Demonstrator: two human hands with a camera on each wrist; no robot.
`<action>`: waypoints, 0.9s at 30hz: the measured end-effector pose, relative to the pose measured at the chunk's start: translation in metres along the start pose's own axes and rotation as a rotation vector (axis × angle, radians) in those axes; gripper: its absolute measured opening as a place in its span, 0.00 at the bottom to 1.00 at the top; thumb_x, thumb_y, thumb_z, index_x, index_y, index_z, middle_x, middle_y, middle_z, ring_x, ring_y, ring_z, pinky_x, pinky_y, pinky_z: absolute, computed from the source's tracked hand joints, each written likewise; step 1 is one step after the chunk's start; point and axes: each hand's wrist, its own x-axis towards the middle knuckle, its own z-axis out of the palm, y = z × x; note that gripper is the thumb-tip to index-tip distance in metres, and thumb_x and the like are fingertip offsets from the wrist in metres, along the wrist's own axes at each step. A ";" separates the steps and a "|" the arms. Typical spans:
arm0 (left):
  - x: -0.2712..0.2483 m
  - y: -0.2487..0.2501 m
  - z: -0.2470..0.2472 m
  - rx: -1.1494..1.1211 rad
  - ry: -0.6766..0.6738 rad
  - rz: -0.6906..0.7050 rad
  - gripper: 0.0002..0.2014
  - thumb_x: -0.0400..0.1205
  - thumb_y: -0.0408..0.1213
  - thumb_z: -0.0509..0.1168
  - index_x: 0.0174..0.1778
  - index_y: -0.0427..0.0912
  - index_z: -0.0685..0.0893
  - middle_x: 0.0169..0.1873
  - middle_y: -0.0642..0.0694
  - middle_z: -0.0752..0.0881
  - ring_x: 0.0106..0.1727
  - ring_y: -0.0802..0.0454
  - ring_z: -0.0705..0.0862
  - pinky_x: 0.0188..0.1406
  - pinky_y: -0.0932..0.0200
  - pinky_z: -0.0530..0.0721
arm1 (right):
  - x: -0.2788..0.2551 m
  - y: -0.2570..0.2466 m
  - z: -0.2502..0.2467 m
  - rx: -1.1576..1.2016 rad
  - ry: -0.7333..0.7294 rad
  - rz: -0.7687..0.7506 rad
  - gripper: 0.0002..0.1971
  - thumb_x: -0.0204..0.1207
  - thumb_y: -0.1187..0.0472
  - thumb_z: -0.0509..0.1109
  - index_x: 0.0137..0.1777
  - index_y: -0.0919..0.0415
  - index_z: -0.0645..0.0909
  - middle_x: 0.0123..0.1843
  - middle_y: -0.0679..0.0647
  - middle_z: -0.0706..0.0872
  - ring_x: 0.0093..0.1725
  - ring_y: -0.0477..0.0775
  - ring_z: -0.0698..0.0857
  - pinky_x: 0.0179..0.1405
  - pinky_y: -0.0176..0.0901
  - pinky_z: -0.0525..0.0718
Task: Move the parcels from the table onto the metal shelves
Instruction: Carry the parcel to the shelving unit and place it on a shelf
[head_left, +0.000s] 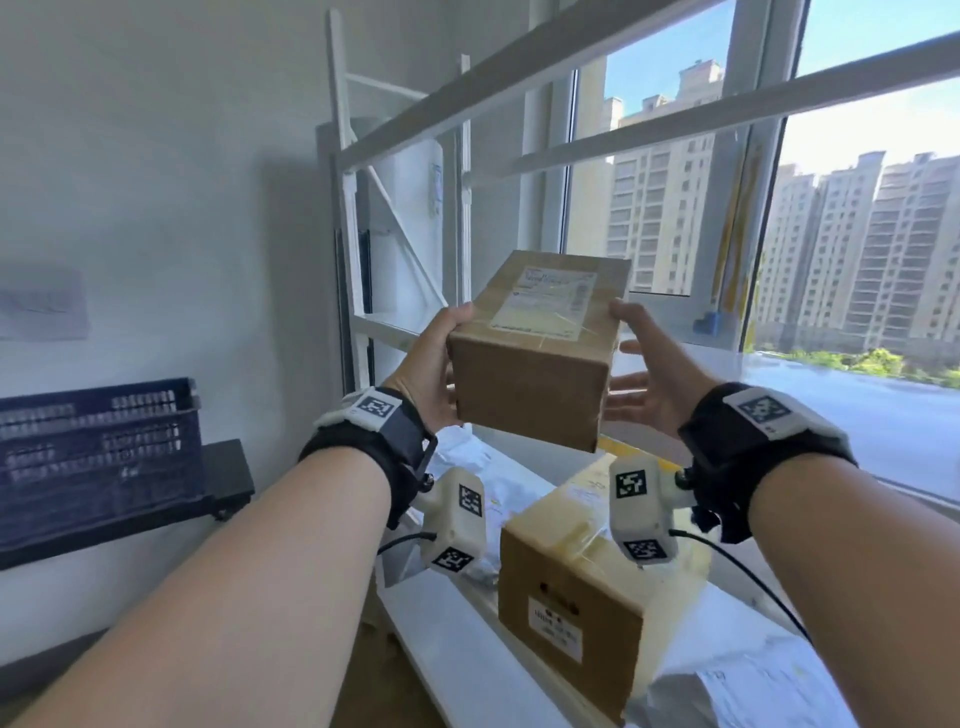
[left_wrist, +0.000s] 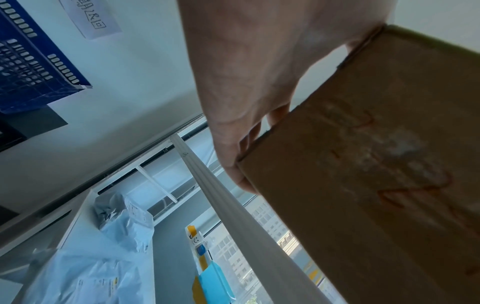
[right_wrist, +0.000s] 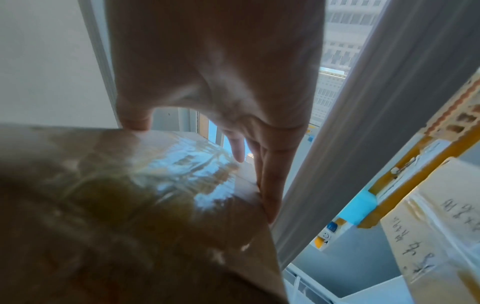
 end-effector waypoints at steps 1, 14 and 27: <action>0.012 0.000 -0.009 -0.002 0.019 -0.001 0.14 0.76 0.59 0.64 0.37 0.52 0.83 0.34 0.49 0.79 0.40 0.49 0.81 0.58 0.52 0.80 | 0.015 0.000 0.010 -0.009 0.012 0.007 0.25 0.75 0.35 0.65 0.58 0.56 0.72 0.48 0.67 0.84 0.43 0.64 0.87 0.45 0.54 0.88; 0.194 0.049 -0.145 0.208 0.038 0.117 0.14 0.80 0.60 0.61 0.44 0.54 0.83 0.36 0.50 0.86 0.44 0.50 0.84 0.53 0.53 0.85 | 0.205 -0.005 0.153 0.044 0.074 -0.046 0.35 0.69 0.30 0.68 0.64 0.57 0.71 0.56 0.69 0.84 0.43 0.62 0.88 0.35 0.50 0.91; 0.401 0.089 -0.242 0.192 -0.130 0.131 0.13 0.82 0.57 0.59 0.49 0.54 0.83 0.22 0.57 0.88 0.35 0.57 0.87 0.33 0.64 0.83 | 0.384 -0.027 0.266 -0.041 0.267 -0.066 0.37 0.72 0.29 0.62 0.69 0.58 0.73 0.72 0.63 0.78 0.55 0.60 0.86 0.42 0.49 0.89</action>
